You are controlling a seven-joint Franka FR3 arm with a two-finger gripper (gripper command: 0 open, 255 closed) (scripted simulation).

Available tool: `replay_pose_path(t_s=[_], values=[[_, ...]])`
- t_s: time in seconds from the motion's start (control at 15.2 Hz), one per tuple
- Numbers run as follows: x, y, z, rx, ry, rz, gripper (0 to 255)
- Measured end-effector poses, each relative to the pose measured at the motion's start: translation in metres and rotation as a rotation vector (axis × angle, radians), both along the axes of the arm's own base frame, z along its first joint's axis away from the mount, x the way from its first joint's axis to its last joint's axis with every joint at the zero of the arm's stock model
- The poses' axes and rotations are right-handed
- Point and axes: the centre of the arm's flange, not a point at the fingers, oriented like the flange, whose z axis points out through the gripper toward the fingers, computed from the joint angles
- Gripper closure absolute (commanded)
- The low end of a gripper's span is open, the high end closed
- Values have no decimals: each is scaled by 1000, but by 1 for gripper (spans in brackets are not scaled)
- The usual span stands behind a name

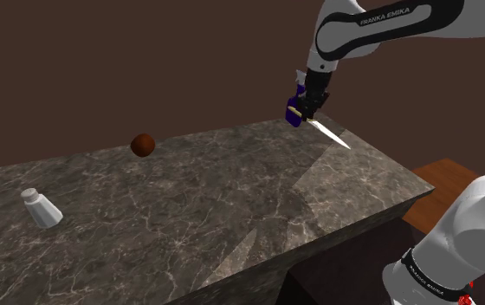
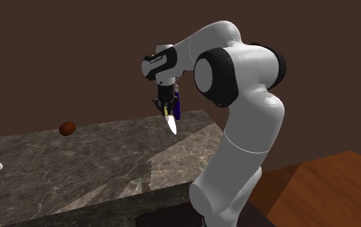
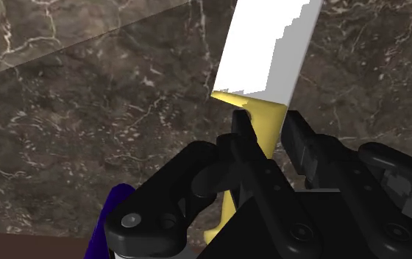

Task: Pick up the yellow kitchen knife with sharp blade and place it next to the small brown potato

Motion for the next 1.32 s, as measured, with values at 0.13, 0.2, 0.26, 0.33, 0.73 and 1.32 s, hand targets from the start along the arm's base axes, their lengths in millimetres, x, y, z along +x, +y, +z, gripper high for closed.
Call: replay_pose_path(t_s=[0.13,0.2,0.26,0.33,0.73,1.32], values=[[11,21,-1,0,0,-1,255],[17,35,-1,0,0,0,255],[24,45,-2,0,0,0,255],[29,55,0,0,0,-1,255],[64,128,-1,0,0,0,255],[120,234,1,0,0,0,255]])
